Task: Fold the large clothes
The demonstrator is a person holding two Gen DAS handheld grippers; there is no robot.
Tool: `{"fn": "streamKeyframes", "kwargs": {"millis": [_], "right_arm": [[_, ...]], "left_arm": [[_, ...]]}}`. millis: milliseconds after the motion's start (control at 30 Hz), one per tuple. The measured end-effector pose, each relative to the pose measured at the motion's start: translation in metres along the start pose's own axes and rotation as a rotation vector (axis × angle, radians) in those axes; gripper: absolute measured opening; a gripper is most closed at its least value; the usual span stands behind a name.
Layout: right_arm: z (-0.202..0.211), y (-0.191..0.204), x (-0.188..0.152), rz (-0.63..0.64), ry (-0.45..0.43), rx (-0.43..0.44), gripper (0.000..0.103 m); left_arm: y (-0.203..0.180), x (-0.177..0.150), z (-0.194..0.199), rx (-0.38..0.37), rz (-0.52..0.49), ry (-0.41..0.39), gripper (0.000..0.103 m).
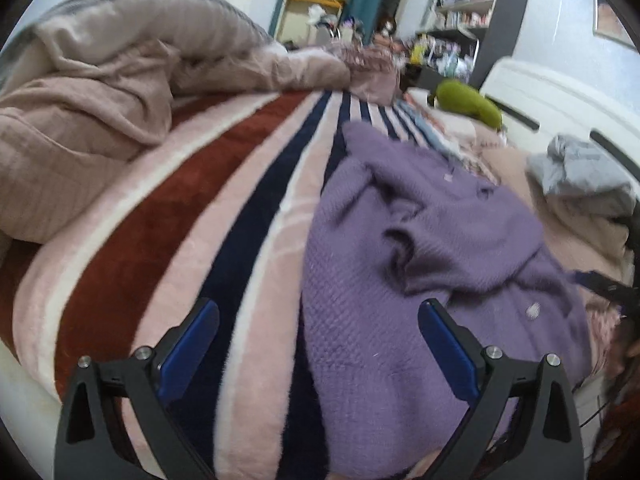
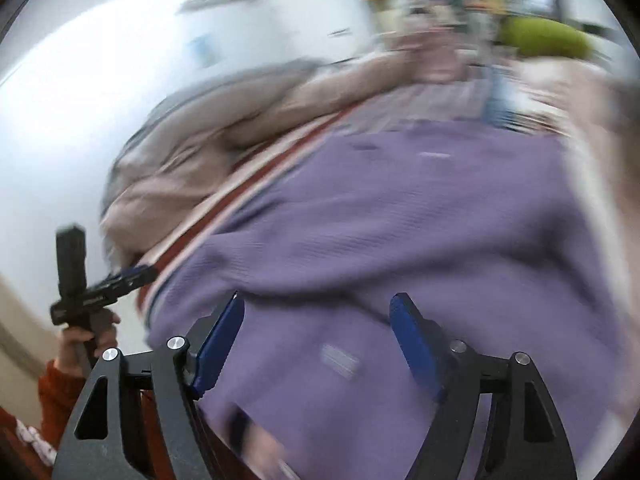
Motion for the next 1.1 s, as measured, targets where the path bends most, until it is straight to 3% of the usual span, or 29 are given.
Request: {"fn": "streamKeyframes", "kwargs": {"millis": [133,200,267,333,433,500,533,567,600,667,833,1100], "right_arm": [[0.070,-0.076,-0.045,-0.119,-0.038,-0.259,0.075],[0.080,-0.101,-0.066,-0.179,-0.008,-0.283,0.077],[0.075,-0.116,-0.084,-0.229,0.042,-0.269,0.077],[0.075,-0.110,-0.092,-0.201,0.008,-0.259,0.078],[0.063,-0.104,-0.090,-0.228,0.017,-0.077,0.076],[0.042,-0.089,-0.087,-0.192,0.069,-0.066,0.073],[0.035,-0.081,-0.085,-0.148,0.090,-0.104,0.069],[0.033,-0.078,-0.083,-0.131,0.096,-0.108,0.047],[0.030,-0.075,-0.081,-0.145,0.101,-0.064,0.010],[0.031,-0.076,-0.078,-0.206,0.069,0.019,0.010],[0.065,-0.045,-0.058,-0.154,-0.060,0.079,0.008],[0.143,0.016,-0.034,-0.036,-0.164,0.108,0.007]], "left_arm": [[0.003,-0.004,-0.020,-0.077,0.044,0.061,0.099],[0.000,-0.008,-0.032,-0.129,0.081,0.081,0.098],[-0.008,-0.011,-0.039,-0.112,0.065,0.084,0.098],[-0.019,-0.012,-0.043,-0.107,0.047,0.093,0.095],[-0.042,-0.013,-0.048,-0.179,0.019,0.138,0.064],[-0.056,-0.014,-0.053,-0.161,-0.029,0.163,0.047],[-0.063,-0.015,-0.054,-0.139,-0.053,0.174,0.033],[-0.067,-0.015,-0.053,-0.150,-0.055,0.183,0.017],[-0.069,-0.014,-0.051,-0.179,-0.039,0.189,0.017],[-0.074,-0.010,-0.041,-0.176,-0.033,0.181,0.015],[-0.094,0.006,0.014,-0.192,-0.087,0.067,0.013],[-0.125,0.022,0.126,-0.283,-0.174,-0.123,0.013]]}}
Point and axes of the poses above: each gripper's, at about its wrist camera, not at the fingertips, and z roughly against the way its jaws point, y to its left, x to its top, the point moved 1 cm from there along -z, roughly the way its jaws point, and after that the axes turned 1 degree about -x, right-handed, at the moved point
